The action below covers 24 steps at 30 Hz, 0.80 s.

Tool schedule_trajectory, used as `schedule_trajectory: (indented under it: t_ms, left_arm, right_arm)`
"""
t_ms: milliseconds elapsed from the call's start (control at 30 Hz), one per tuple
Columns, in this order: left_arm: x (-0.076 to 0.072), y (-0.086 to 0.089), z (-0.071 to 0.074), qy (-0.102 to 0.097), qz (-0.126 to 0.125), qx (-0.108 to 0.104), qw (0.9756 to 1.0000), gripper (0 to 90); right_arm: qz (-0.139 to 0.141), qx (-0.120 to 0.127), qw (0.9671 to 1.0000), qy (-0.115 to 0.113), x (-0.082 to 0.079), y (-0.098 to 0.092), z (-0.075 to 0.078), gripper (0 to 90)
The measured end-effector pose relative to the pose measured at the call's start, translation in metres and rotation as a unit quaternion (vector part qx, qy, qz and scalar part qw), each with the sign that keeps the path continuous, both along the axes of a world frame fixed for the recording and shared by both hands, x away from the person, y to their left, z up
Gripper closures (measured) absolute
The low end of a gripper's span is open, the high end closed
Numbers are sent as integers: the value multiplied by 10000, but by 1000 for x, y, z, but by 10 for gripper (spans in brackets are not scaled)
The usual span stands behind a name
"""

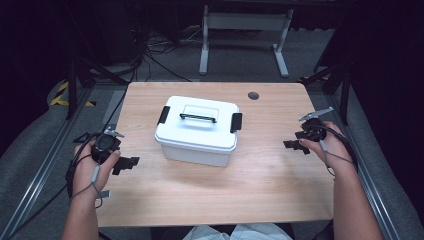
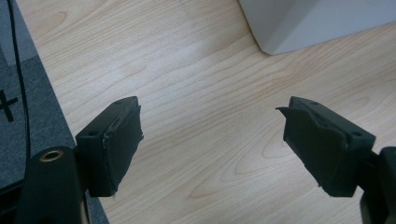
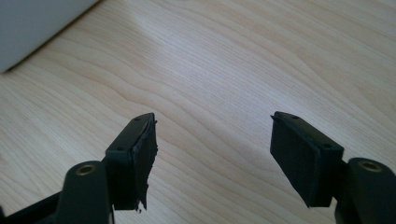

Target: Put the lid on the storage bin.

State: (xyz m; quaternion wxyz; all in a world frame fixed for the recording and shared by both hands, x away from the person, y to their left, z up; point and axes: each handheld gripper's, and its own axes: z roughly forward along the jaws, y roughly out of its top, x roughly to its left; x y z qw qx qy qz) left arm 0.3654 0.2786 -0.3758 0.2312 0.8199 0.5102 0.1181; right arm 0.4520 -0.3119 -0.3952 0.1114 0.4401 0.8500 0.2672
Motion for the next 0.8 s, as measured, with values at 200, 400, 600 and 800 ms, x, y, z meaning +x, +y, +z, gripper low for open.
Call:
schedule_trajectory:
  t_ms: [200, 400, 600, 800]
  left_arm:
    - [2, -3, -2, 43, -55, 40, 10000, 199]
    - [5, -6, -4, 87, -48, 47, 9999, 199]
    - [7, -7, -7, 156, -94, 56, 9998, 198]
    - [10, -8, -11, 250, -127, 99, 9996, 198]
  right_arm:
    - [-106, -6, 9999, -125, 1, 1, -9, 327]
    - [-137, 29, 9999, -88, 1, 3, -31, 336]
    - [-144, -19, 9999, 6, 3, 5, -42, 335]
    - [-164, -82, 9998, 90, 1, 3, -49, 332]
